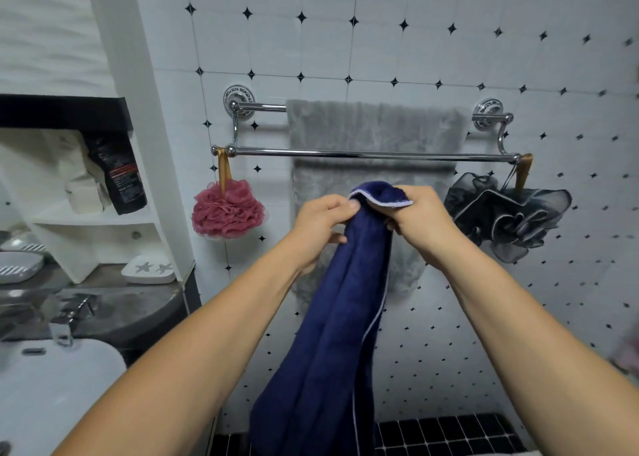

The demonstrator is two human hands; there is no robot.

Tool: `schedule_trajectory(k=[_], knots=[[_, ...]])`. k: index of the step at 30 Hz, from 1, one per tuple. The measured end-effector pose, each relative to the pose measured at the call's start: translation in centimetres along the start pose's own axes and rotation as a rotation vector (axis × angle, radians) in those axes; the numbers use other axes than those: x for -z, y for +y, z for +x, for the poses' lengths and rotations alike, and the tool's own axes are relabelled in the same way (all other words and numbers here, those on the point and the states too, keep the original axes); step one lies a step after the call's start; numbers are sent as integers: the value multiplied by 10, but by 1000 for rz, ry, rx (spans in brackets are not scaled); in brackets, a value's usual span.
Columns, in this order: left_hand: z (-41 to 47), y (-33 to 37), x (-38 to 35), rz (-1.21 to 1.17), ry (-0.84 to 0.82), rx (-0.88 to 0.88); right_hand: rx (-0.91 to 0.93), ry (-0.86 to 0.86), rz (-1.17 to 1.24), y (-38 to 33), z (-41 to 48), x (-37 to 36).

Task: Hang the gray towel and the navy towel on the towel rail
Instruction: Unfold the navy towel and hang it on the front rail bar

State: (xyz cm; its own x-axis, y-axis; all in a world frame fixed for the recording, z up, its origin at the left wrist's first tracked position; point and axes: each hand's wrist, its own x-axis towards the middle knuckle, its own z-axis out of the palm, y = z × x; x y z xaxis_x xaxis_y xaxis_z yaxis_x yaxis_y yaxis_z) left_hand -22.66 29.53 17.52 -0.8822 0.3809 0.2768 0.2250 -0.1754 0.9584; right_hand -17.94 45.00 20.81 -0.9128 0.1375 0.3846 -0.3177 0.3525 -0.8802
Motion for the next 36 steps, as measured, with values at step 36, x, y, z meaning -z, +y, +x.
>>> schedule_trajectory(k=[36], knots=[[-36,1,-28,98,48,-197,-128,-492,-160,2,-49,15]])
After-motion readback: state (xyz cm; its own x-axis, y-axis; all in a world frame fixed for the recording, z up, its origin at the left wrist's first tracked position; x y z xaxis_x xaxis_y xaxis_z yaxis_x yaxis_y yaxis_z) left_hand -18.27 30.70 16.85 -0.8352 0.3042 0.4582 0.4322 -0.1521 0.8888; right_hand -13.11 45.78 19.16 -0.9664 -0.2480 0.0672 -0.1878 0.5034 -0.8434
